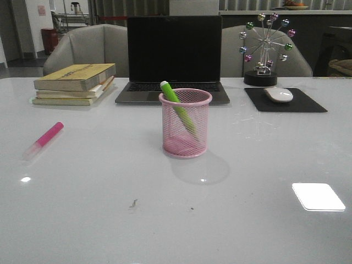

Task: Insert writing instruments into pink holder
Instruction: 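Withdraw the right gripper away from the holder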

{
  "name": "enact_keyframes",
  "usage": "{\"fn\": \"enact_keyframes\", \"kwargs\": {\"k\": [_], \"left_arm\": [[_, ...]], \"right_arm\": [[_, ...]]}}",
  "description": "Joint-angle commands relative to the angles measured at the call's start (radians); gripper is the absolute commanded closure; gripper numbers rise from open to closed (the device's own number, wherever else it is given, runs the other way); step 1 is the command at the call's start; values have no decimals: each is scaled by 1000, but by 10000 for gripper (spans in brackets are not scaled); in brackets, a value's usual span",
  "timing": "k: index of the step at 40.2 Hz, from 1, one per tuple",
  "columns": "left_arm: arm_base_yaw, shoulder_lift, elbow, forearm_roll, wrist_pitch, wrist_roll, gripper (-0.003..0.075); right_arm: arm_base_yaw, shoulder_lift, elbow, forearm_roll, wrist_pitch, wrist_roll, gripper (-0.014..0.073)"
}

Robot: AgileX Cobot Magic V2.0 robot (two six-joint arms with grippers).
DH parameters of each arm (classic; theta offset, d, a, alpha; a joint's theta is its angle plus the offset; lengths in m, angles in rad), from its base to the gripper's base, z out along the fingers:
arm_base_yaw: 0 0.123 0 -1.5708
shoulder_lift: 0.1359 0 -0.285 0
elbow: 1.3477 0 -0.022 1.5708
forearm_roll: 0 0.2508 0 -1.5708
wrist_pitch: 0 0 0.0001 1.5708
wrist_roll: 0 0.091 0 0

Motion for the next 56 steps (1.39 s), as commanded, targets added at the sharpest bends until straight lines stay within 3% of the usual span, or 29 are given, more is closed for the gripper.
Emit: {"fn": "enact_keyframes", "kwargs": {"k": [1,39,45,56], "left_arm": [[-6,-12,-36,-8,-64,-1,253],[-6,-11,-36,-8,-121,-1,253],[-6,-11,-36,-8,-217,-1,253],[-6,-11,-36,-3,-534,-1,287]], "right_arm": [[-6,-3,-28,11,-69,2,254],[-6,-2,-28,11,-67,2,254],[-6,-2,-28,11,-67,2,254],[-6,-2,-28,11,-67,2,254]]}}
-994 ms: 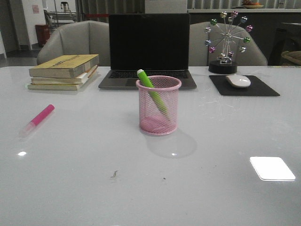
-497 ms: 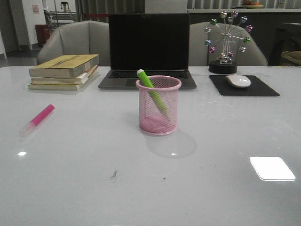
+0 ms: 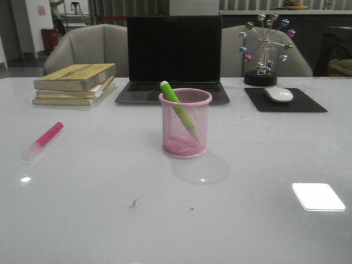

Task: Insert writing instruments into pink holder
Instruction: 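Withdraw the right gripper away from the holder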

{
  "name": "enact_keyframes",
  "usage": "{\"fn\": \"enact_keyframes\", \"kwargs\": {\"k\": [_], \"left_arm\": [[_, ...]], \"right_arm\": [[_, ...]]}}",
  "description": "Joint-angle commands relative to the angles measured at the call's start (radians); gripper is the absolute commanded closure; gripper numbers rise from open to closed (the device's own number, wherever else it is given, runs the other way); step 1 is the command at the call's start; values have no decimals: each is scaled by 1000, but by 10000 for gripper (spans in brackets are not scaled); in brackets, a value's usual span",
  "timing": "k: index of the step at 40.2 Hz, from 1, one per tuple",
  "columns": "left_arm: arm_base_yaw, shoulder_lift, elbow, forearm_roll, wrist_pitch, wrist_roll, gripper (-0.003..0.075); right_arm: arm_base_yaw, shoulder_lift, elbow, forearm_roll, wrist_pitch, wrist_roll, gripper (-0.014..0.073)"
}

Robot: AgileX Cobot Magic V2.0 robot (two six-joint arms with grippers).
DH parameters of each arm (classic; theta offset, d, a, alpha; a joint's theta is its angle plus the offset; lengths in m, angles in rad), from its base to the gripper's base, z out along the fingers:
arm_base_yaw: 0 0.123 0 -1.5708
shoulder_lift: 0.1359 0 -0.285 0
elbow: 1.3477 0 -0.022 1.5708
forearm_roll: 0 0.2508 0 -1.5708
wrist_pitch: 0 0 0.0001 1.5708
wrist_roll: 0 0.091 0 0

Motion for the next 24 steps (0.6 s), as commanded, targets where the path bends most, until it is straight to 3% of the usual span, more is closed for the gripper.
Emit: {"fn": "enact_keyframes", "kwargs": {"k": [1,10,17,24], "left_arm": [[-6,-8,-39,-3,-183,-1,300],[-6,88,-60,-3,-48,-1,323],[-6,220,-67,-1,-31,-1,322],[-15,380,-163,2,65,33,322]], "right_arm": [[-6,-2,-28,11,-67,2,254],[-6,-2,-28,11,-67,2,254],[-6,-2,-28,11,-67,2,254],[-6,-2,-28,11,-67,2,254]]}}
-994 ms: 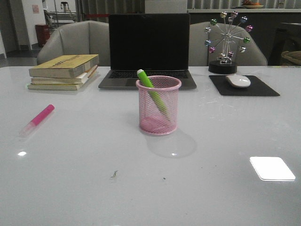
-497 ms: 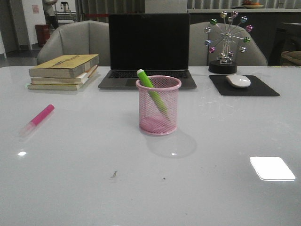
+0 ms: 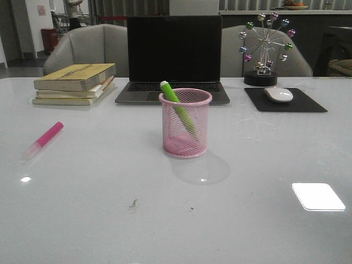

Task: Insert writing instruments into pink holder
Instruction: 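Withdraw the right gripper away from the holder, then lower the left gripper onto the pink highlighter and close on it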

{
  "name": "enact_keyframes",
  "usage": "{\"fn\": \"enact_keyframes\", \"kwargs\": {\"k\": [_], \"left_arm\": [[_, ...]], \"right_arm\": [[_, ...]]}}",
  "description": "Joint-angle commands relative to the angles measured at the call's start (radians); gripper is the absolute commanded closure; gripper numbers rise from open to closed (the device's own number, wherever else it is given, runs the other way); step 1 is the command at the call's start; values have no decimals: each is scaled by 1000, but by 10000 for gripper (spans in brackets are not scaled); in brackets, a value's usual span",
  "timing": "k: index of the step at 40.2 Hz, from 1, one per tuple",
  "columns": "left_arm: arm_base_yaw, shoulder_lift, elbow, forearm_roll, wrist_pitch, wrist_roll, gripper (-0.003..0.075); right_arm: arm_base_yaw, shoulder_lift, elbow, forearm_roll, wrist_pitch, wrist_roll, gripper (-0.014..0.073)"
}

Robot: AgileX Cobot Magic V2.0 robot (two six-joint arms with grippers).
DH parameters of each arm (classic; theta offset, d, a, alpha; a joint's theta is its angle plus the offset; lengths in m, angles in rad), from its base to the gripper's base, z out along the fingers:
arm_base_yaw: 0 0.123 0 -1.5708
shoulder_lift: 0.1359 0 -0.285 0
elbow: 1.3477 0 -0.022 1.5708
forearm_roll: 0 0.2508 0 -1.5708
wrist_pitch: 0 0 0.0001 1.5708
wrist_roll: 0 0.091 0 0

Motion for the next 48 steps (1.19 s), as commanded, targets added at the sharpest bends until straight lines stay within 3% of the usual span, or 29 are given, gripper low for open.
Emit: {"fn": "enact_keyframes", "kwargs": {"k": [1,19,26,48], "left_arm": [[-16,60,-109,0,19,35,322],[-34,409,-422,-57,270,69,322],[-49,489,-433,-181,323,163,322],[-120,566,-439,-186,347,171,323]], "right_arm": [[-6,-2,-28,11,-67,2,254],[-6,-2,-28,11,-67,2,254],[-6,-2,-28,11,-67,2,254],[-6,-2,-28,11,-66,2,254]]}}
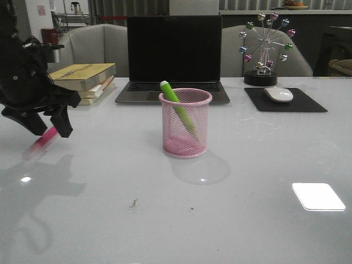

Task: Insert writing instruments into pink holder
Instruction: 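Lower the left gripper onto the pink highlighter and close on it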

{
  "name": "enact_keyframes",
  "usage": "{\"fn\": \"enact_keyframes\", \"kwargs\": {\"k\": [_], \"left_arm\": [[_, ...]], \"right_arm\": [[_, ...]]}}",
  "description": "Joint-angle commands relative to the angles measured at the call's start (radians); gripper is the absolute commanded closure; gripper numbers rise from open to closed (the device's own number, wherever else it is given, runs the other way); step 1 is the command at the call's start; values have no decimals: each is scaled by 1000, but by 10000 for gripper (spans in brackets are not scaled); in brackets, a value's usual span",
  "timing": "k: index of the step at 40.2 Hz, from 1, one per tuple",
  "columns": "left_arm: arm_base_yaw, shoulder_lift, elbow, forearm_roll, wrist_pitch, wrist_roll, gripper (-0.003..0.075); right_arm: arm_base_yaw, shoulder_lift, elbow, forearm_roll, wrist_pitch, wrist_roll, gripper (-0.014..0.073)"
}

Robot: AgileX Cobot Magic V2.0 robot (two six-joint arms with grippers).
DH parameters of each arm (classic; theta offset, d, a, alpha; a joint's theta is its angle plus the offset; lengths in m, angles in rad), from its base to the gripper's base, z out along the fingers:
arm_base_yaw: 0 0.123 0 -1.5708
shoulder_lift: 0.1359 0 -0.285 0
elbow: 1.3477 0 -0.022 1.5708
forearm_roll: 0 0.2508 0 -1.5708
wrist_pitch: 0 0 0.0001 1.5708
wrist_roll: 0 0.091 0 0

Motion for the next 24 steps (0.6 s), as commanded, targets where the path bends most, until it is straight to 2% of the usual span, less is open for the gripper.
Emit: {"fn": "enact_keyframes", "kwargs": {"k": [1,24], "left_arm": [[-5,-47,-30,-15,-25,0,323],[7,-43,-30,19,-37,0,323]], "right_arm": [[-6,-2,-28,11,-66,2,254],[-6,-2,-28,11,-66,2,254]]}}
